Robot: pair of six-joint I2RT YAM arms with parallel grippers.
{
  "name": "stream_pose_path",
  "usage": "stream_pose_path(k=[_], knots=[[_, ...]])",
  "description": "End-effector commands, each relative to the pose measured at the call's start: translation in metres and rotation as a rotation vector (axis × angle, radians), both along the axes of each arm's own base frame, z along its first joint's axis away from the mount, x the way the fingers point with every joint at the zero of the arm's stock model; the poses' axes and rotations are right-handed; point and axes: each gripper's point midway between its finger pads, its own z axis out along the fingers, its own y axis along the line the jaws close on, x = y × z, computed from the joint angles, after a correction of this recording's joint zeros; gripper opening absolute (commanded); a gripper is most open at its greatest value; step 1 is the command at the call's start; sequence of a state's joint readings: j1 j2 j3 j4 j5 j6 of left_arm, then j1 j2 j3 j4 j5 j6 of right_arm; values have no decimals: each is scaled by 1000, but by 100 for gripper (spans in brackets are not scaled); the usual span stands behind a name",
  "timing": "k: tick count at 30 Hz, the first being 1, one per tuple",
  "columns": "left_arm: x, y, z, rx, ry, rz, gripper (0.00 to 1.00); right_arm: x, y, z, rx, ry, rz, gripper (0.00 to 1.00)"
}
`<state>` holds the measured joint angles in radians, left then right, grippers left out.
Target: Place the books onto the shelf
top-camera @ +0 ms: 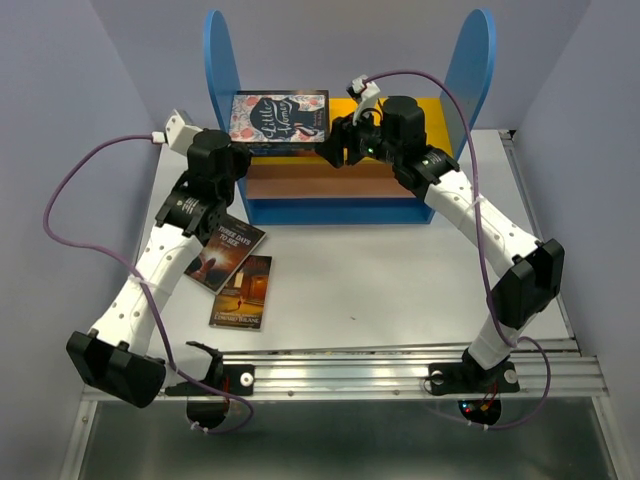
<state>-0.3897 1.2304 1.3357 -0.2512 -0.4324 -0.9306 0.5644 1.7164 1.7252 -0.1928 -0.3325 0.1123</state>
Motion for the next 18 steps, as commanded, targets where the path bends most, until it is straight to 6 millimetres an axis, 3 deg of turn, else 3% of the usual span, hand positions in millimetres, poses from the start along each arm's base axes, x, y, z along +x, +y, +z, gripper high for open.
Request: stream_pose_path(k=[1, 7, 18], knots=[[9, 6, 36, 2, -96, 14, 7, 3, 10, 35, 65, -92, 20, 58], [23, 1, 36, 14, -89, -9, 1, 1, 12, 35, 73, -90, 33, 58], [20, 3, 42, -13, -117, -1, 0, 8, 17, 34, 72, -105, 43, 50]])
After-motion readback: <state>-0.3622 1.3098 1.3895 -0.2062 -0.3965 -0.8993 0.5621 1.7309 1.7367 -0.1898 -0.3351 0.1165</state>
